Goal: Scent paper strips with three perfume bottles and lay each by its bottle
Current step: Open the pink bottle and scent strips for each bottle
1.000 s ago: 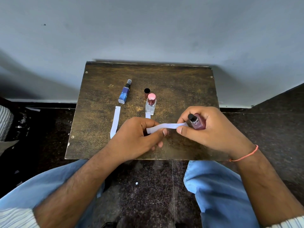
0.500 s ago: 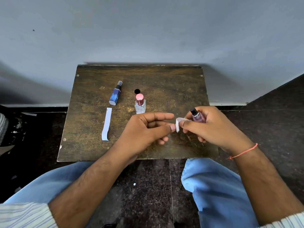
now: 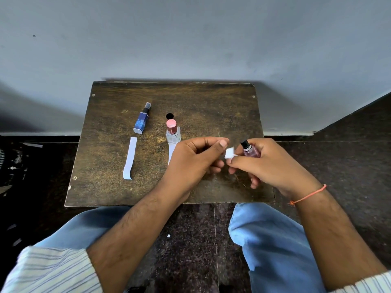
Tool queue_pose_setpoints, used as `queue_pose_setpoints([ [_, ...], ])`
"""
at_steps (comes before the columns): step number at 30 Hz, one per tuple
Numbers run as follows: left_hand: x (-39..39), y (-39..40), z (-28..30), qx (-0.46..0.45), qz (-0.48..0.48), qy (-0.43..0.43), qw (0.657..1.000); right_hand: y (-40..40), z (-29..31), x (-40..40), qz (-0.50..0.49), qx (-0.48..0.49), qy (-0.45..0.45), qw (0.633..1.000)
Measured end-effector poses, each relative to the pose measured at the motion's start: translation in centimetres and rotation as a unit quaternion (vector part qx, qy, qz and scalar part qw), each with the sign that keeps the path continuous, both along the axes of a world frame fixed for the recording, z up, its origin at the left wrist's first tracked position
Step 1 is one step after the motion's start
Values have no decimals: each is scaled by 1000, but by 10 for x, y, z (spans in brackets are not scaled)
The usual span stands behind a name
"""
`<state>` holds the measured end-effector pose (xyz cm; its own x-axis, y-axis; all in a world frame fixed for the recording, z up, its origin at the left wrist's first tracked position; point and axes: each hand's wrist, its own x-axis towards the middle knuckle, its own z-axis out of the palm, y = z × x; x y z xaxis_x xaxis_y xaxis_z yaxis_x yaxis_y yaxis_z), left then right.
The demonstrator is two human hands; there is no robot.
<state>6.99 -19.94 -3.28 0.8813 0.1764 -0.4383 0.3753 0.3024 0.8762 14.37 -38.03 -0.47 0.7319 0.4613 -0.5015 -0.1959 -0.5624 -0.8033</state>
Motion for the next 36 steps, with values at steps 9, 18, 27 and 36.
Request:
queue_pose_setpoints([
  [9,2,-2,-4,19,-58,-1,998,4,0,2,-59,0,20,998],
  [18,3,-3,-7,-27,-28,9,999,9,4,0,-42,-4,75,996],
  [27,3,-3,-7,-42,-49,14,998,9,1,1,-60,-8,72,996],
  [36,4,0,-11,-31,-44,7,999,3,3,2,-14,-6,72,997],
])
